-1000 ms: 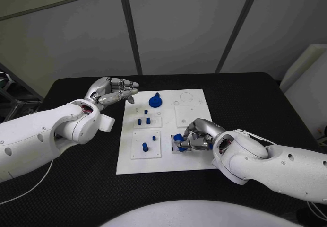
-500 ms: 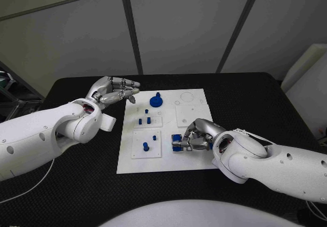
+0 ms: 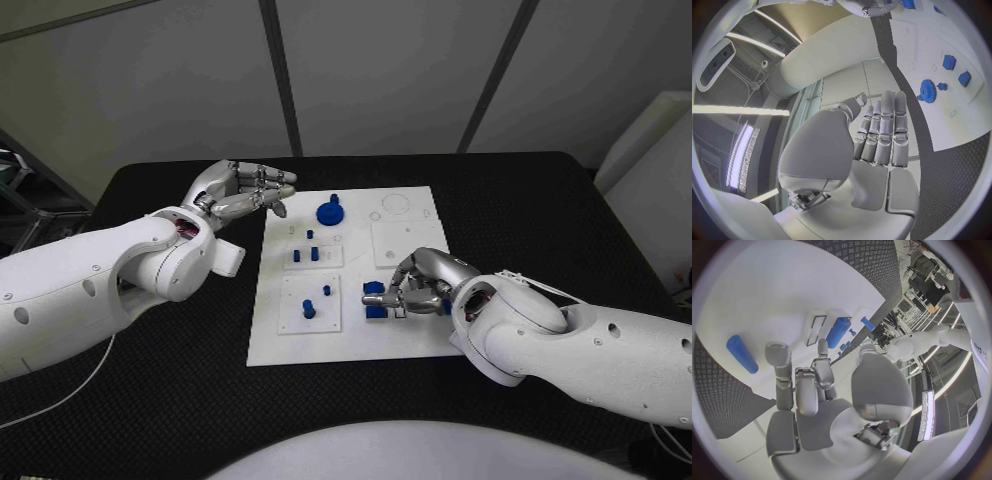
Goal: Assemble the parts on the task board
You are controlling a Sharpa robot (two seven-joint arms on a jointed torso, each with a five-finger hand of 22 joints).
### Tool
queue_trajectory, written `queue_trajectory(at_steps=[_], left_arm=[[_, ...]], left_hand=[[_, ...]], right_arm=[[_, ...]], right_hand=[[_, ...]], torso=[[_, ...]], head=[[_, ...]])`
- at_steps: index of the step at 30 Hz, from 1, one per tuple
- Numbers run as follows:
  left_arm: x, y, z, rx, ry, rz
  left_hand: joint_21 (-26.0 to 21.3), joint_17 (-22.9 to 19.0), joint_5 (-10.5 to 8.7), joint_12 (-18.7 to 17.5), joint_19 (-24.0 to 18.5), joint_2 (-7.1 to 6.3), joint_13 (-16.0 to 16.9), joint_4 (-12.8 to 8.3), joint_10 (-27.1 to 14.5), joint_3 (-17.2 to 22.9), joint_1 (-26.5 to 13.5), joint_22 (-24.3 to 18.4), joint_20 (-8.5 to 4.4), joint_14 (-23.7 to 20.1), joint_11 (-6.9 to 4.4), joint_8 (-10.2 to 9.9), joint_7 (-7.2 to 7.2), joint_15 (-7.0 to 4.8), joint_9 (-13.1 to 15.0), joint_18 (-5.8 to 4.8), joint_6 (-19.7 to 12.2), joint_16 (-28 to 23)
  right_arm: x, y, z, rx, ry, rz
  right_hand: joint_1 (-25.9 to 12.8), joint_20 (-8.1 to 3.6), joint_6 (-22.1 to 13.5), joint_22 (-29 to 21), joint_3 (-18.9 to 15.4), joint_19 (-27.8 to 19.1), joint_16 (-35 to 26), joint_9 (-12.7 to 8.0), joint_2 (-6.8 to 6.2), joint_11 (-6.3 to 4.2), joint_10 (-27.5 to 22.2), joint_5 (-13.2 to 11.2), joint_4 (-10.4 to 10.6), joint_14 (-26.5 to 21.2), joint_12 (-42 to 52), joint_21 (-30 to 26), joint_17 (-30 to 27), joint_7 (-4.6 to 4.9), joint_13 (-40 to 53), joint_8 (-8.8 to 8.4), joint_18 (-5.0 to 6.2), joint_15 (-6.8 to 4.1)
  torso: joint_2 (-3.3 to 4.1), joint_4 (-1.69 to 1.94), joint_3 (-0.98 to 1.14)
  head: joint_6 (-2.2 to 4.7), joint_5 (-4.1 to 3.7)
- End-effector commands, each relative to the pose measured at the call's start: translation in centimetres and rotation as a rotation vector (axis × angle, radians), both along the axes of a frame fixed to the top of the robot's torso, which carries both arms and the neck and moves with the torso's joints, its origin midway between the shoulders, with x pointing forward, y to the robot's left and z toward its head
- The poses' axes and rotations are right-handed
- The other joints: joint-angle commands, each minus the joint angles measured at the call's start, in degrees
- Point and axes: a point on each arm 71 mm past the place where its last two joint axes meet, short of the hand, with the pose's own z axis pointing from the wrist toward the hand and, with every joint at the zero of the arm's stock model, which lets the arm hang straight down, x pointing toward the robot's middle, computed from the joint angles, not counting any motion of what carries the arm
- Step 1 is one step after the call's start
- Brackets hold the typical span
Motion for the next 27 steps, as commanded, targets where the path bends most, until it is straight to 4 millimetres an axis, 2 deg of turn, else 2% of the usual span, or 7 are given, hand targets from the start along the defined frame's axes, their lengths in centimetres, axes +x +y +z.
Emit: queue_trajectory(at_steps=[1, 3, 7, 12, 19, 23, 27], left_arm=[[0.0, -0.1, 0.1, -0.005, 0.001, -0.013], [0.0, -0.1, 0.1, -0.004, 0.001, -0.013], [0.0, -0.1, 0.1, -0.004, 0.001, -0.012], [-0.1, 0.0, 0.1, -0.003, 0.000, -0.010], [-0.1, 0.2, 0.1, -0.001, -0.001, -0.004], [0.0, 0.2, 0.1, -0.002, -0.002, -0.003], [0.0, 0.0, 0.1, -0.003, -0.003, -0.006]], left_hand=[[-0.4, -0.1, -0.11, 0.3, 0.1, 0.54, -0.1, -0.3, -0.4, -0.2, 0.1, -0.1, 0.29, -0.3, 0.05, 0.4, 0.21, 0.15, 0.0, -1.55, -0.2, -0.3], [-0.4, -0.1, -0.11, 0.3, 0.1, 0.54, -0.1, -0.3, -0.4, -0.2, 0.1, -0.1, 0.29, -0.3, 0.05, 0.4, 0.21, 0.15, 0.0, -1.55, -0.2, -0.3], [-0.4, -0.1, -0.10, 0.4, 0.1, 0.62, -0.1, -0.4, -0.5, -0.1, 0.2, -0.1, 0.27, -0.3, 0.05, 0.4, 0.22, 0.14, 0.0, -1.54, -0.2, -0.3], [-0.4, -0.1, -0.09, 0.4, 0.1, 0.68, -0.1, -0.4, -0.5, -0.1, 0.3, -0.1, 0.26, -0.3, 0.05, 0.4, 0.22, 0.13, 0.0, -1.53, -0.2, -0.3], [-0.4, -0.1, -0.09, 0.4, 0.1, 0.68, -0.1, -0.4, -0.5, -0.1, 0.3, -0.1, 0.26, -0.3, 0.05, 0.4, 0.22, 0.13, 0.0, -1.53, -0.2, -0.3], [-0.4, -0.1, -0.09, 0.4, 0.1, 0.68, -0.1, -0.4, -0.5, -0.1, 0.3, -0.1, 0.26, -0.3, 0.05, 0.4, 0.22, 0.13, 0.0, -1.53, -0.2, -0.3], [-0.4, -0.1, -0.09, 0.4, 0.1, 0.68, -0.1, -0.4, -0.5, -0.1, 0.3, -0.1, 0.26, -0.3, 0.05, 0.4, 0.22, 0.13, 0.0, -1.53, -0.2, -0.3]], right_arm=[[-0.1, 0.1, 0.6, 0.026, -0.047, 0.019], [-0.2, 0.0, 0.7, 0.031, -0.055, 0.033], [-0.4, -0.3, 0.9, 0.033, -0.069, 0.043], [-0.6, -1.7, 1.4, 0.035, -0.103, 0.026], [-1.1, -5.5, 1.9, 0.024, -0.116, -0.012], [-1.4, -7.4, 2.2, 0.013, -0.125, -0.029], [-1.4, -8.7, 2.2, -0.038, -0.130, -0.033]], right_hand=[[5.3, -0.01, 0.1, 0.4, 2.2, -0.1, 0.0, 0.7, 2.95, -0.18, 0.5, 3.1, -0.5, 5.0, 0.6, -0.1, 11.0, -0.26, 0.7, 1.01, 0.02, -0.23], [9.9, -0.20, 0.2, 0.7, 3.2, 0.1, 0.0, 1.3, 4.04, -0.43, 0.9, 4.3, -1.5, 5.1, 0.9, 0.1, 11.2, -0.53, 1.2, 1.90, -0.02, -0.47], [13.5, -0.36, -0.1, 0.9, 3.1, 0.2, 0.1, 2.0, 4.45, -0.59, 1.1, 5.0, -2.2, 5.1, 1.1, 0.2, 11.3, -0.67, 1.6, 2.78, -0.08, -0.58], [16.3, -0.27, -2.1, 1.0, 2.7, 0.3, 0.0, 1.8, 5.44, -0.18, 1.0, 10.6, -2.5, 5.1, 0.8, 0.2, 11.3, -0.07, 1.4, 1.77, -0.14, -0.33], [20.9, 0.22, -3.0, -0.2, 3.2, -0.3, -0.7, -0.2, 7.06, 0.55, -0.1, 15.0, -3.6, 4.8, -0.9, -0.7, 10.1, 0.88, -0.2, -2.02, 0.08, 0.25], [22.7, 0.95, -3.9, -1.5, 3.2, -1.0, -1.9, -3.3, 7.99, 1.57, -0.6, 15.3, -3.1, 4.4, -2.4, -1.7, 8.3, 2.18, -1.7, -6.97, 0.20, 1.06], [23.4, 1.12, -0.2, -1.4, 2.5, -0.9, -2.0, -5.2, 8.16, 1.24, 0.2, 15.3, -2.2, 4.4, -2.4, -1.7, 8.2, 1.69, -1.3, -9.03, 0.32, 0.93]], torso=[[-0.02, -0.03, 0.03], [-0.01, -0.08, 0.02], [-0.02, -0.06, 0.02], [-0.05, -0.08, 0.05], [-0.06, -0.10, 0.02], [-0.03, -0.11, 0.04], [-0.04, -0.08, 0.02]], head=[[-0.01, 0.19], [-0.06, 0.28], [-0.10, 0.19], [0.07, 0.06], [0.06, -0.18], [0.25, -0.63], [0.48, -1.22]])
